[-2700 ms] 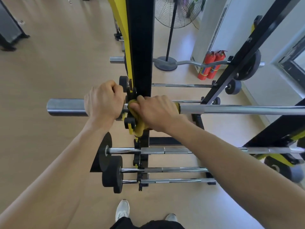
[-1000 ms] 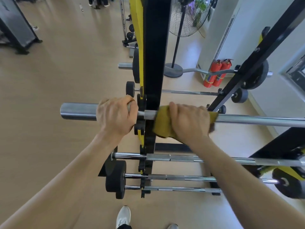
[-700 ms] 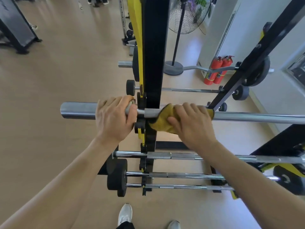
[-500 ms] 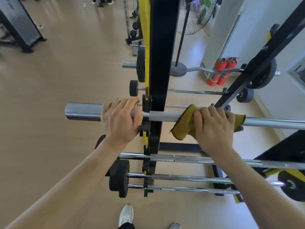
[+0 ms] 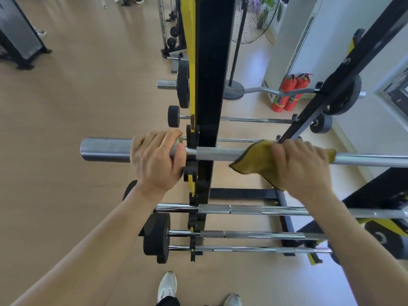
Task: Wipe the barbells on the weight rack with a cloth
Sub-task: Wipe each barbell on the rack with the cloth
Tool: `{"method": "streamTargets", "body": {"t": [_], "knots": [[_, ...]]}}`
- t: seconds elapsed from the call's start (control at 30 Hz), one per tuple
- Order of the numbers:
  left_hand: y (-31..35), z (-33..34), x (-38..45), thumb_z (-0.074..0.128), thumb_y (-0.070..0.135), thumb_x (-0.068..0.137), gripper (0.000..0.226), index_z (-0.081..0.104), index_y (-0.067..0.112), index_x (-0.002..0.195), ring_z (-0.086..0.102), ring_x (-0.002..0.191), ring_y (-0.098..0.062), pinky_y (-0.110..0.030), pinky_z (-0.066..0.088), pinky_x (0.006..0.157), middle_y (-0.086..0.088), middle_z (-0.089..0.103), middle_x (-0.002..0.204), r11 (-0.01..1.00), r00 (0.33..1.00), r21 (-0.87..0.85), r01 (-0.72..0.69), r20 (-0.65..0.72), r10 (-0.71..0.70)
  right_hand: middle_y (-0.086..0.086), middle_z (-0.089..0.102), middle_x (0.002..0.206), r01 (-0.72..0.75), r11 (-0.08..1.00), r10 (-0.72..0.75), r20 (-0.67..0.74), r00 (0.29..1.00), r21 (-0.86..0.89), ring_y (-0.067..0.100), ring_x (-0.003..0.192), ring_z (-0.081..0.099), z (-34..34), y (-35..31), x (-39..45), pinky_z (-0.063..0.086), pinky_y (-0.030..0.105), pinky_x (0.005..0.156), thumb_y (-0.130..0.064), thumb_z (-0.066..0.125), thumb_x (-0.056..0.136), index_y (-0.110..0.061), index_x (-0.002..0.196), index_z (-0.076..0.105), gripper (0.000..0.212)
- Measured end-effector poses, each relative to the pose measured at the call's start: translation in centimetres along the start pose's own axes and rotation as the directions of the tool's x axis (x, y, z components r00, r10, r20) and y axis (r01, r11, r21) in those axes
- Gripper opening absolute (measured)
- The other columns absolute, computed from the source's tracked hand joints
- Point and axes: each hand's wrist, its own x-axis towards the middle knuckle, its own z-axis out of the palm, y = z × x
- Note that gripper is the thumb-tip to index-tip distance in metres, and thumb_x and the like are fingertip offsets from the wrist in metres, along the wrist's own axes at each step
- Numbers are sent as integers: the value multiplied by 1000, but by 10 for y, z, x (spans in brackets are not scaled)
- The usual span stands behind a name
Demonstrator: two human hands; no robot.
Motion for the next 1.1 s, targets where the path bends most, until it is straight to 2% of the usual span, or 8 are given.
{"method": "streamTargets", "body": {"t": [0.1, 0.27, 0.4, 0.5, 0.6, 0.77, 0.9, 1.1], "knots": [[3, 6, 1, 30, 37, 101, 49, 70, 13, 86, 58, 70, -18, -24, 24, 78, -2, 68, 78, 999, 996, -13, 37, -75, -37, -1, 57, 79, -139, 990, 140, 8, 990, -34, 26, 73, 51, -8, -12, 7, 39, 40, 78, -34, 28, 96, -25, 87, 44, 20], [2, 5, 1, 34, 32, 100, 44, 71, 13, 86, 58, 68, -19, -26, 24, 74, 0, 68, 76, 999, 994, 32, -11, -111, 15, -2, 57, 91, 214, 971, -217, 20, 976, 104, 22, 85, 52, 2, -145, 13, 39, 39, 80, -38, 41, 96, -25, 97, 52, 17], [-1, 4, 1, 27, 38, 103, 53, 71, 12, 88, 58, 68, -18, -27, 28, 74, -1, 68, 76, 999, 994, -1, -42, -101, 41, -6, 50, 89, 282, 941, -264, -117, 958, 189, 16, 80, 46, 12, -70, 4, 36, 34, 77, -50, 27, 105, -23, 96, 51, 37], [1, 6, 2, 27, 39, 103, 55, 71, 12, 84, 57, 65, -17, -26, 27, 75, -1, 67, 72, 1000, 989, -7, -7, -148, 5, -3, 46, 79, 19, 988, -3, -104, 995, 152, 25, 75, 48, 8, 12, -4, 34, 37, 75, -48, 11, 104, -22, 85, 44, 47], [2, 11, 1, 28, 39, 102, 55, 71, 12, 82, 57, 64, -18, -25, 26, 75, -1, 67, 71, 1000, 984, -3, 9, -178, -9, -2, 53, 79, -173, 977, 185, -87, 979, 128, 26, 76, 49, 3, -14, 1, 33, 40, 80, -40, 17, 103, -24, 81, 43, 38], [1, 10, 0, 30, 36, 100, 51, 72, 13, 84, 59, 66, -19, -26, 26, 74, -2, 69, 74, 1000, 984, 18, 0, -181, 4, -5, 53, 85, 107, 964, -97, -52, 994, 245, 19, 81, 51, -2, -134, 11, 37, 42, 86, -48, 24, 101, -25, 88, 51, 37], [-1, 7, 0, 32, 36, 99, 48, 71, 12, 86, 59, 67, -19, -26, 26, 74, -2, 69, 75, 999, 987, 24, -25, -155, 28, -5, 58, 109, 346, 898, -360, 2, 933, 271, 17, 100, 55, -2, -97, 8, 39, 39, 95, -50, 35, 103, -25, 121, 50, 34], [-1, 6, -2, 36, 34, 97, 43, 72, 12, 90, 60, 71, -17, -24, 27, 77, -2, 70, 79, 1000, 996, 6, 1, -94, 0, 0, 64, 104, 199, 972, -210, 89, 974, 122, 24, 94, 60, 0, -11, 9, 44, 44, 91, -69, 29, 92, -21, 114, 55, 59]]}}
